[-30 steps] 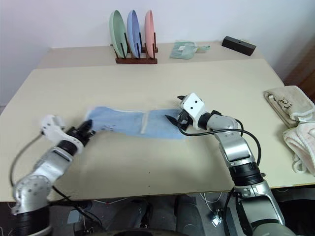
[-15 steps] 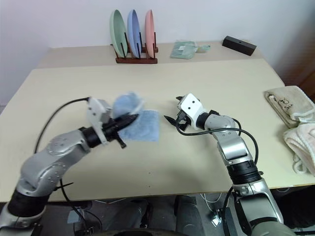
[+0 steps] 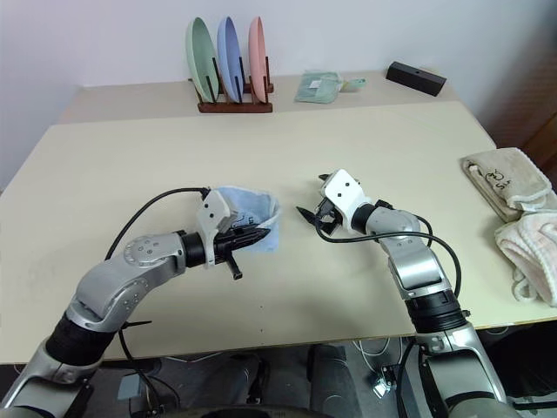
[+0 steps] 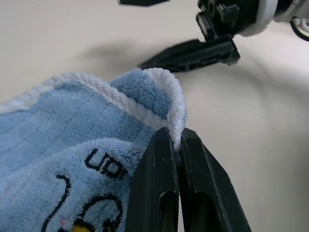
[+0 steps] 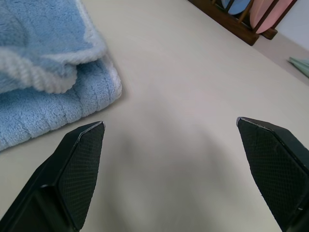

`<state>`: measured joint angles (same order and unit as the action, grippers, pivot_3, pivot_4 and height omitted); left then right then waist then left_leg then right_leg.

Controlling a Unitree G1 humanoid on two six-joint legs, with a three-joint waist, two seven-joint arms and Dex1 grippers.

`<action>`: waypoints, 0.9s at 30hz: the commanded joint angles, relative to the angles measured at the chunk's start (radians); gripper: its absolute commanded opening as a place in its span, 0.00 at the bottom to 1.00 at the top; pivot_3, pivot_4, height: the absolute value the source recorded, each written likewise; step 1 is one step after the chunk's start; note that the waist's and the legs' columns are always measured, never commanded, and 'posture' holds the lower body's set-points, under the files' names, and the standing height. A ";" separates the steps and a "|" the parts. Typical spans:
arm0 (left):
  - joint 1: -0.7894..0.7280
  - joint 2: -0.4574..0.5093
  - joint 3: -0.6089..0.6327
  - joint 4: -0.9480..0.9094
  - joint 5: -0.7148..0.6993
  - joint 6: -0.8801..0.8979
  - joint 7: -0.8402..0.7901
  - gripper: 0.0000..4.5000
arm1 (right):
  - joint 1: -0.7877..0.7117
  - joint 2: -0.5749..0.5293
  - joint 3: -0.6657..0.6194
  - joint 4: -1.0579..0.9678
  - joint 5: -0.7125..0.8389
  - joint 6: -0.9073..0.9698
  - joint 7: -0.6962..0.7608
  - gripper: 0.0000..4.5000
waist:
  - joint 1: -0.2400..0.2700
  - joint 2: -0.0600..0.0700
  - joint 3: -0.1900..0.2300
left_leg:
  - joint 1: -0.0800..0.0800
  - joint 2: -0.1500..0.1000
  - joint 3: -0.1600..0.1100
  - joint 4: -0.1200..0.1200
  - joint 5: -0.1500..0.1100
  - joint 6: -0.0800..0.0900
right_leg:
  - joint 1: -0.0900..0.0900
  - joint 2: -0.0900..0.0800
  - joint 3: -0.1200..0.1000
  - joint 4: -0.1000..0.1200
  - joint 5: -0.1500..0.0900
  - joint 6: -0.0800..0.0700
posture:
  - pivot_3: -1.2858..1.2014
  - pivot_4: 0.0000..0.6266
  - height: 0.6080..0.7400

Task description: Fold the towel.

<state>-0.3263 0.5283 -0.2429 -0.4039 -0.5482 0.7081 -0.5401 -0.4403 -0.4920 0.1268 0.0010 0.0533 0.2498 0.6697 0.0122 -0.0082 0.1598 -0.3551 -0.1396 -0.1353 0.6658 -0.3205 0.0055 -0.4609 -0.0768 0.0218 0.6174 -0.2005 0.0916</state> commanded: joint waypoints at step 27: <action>0.039 -0.040 0.267 0.136 0.074 -0.092 0.094 0.16 | -0.113 0.193 0.108 -0.139 0.208 0.282 0.031 0.00 | -0.001 0.000 0.000 | 0.000 -0.001 0.000 0.001 0.000 0.001 | 0.000 0.000 -0.001 -0.001 0.000 0.000 | 0.52 0.24 1.00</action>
<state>-0.2686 0.4872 0.0376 -0.2641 -0.5037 0.6458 -0.4352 -0.5320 -0.3138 0.2014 -0.1510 0.2870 0.5371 0.7098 0.0116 -0.0082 0.1598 -0.3554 -0.1401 -0.1357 0.6664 -0.3210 0.0062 -0.4608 -0.0771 0.0211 0.6170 -0.2004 0.0916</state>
